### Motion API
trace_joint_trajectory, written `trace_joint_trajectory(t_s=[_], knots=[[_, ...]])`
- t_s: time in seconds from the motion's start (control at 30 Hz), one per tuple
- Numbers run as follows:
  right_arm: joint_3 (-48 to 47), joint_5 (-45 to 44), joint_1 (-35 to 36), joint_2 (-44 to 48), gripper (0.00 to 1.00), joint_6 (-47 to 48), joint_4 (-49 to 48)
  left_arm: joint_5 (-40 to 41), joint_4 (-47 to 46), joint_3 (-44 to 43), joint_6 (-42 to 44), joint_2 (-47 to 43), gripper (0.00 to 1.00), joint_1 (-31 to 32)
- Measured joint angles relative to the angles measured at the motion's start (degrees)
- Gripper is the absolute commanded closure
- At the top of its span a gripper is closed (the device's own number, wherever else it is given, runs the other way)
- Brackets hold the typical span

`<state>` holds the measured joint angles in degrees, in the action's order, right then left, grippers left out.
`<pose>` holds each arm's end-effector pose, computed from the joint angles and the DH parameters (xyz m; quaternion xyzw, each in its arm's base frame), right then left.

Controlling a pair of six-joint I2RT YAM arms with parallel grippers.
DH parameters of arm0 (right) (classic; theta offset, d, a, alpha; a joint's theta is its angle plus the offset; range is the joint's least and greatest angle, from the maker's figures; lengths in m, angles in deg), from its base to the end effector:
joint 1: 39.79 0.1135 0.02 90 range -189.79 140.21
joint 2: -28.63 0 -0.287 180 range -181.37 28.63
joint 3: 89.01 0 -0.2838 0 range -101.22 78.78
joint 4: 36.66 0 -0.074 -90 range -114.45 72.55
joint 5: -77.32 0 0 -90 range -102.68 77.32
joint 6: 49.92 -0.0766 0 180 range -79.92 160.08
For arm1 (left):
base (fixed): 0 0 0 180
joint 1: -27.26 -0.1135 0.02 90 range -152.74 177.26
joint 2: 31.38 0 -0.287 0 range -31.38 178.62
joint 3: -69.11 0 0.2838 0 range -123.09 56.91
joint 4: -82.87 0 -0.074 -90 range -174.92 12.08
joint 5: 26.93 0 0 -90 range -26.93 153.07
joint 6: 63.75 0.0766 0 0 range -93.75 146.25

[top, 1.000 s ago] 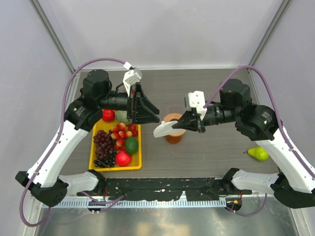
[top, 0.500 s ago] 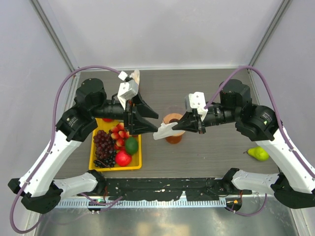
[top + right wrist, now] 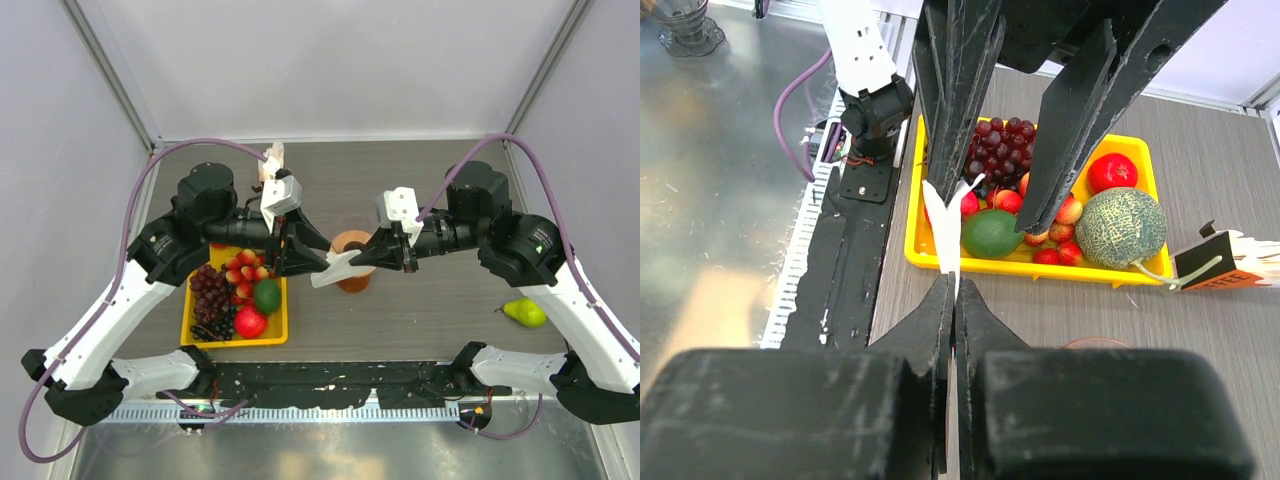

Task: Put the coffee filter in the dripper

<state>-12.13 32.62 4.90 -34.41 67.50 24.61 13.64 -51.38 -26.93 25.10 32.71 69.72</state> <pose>0.1226 0.1978 0.5058 -0.6241 0.4875 0.3924 0.4678 0.1493 -0.2155 0.4923 0.4936 0.5779 -0.5137 0.3982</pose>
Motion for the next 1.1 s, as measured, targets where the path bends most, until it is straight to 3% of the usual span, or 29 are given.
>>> trace_joint_trajectory(t_s=[0.2,0.63,0.93,1.0,1.1], knots=[[0.0,0.0,0.0,0.0,0.95,-0.2,0.0,1.7,1.5,0.0,2.6,0.0,0.44,0.3],[-0.2,0.0,0.2,-0.6,0.95,-1.5,-1.7,4.6,-0.5,5.9,2.8,-1.7,0.45,0.3],[-0.2,-0.6,0.2,-0.6,0.95,-3.5,-4.3,4.2,-4.5,9.1,-2.0,-2.3,0.62,0.5],[-0.2,-0.8,0.2,-0.5,0.95,-3.8,-4.8,4.2,-5.8,10.3,-3.3,-2.7,0.71,0.5],[0.0,-0.9,0.2,-0.3,0.95,-4.2,-5.3,4.2,-7.6,11.6,-5.4,-3.3,0.91,0.3]])
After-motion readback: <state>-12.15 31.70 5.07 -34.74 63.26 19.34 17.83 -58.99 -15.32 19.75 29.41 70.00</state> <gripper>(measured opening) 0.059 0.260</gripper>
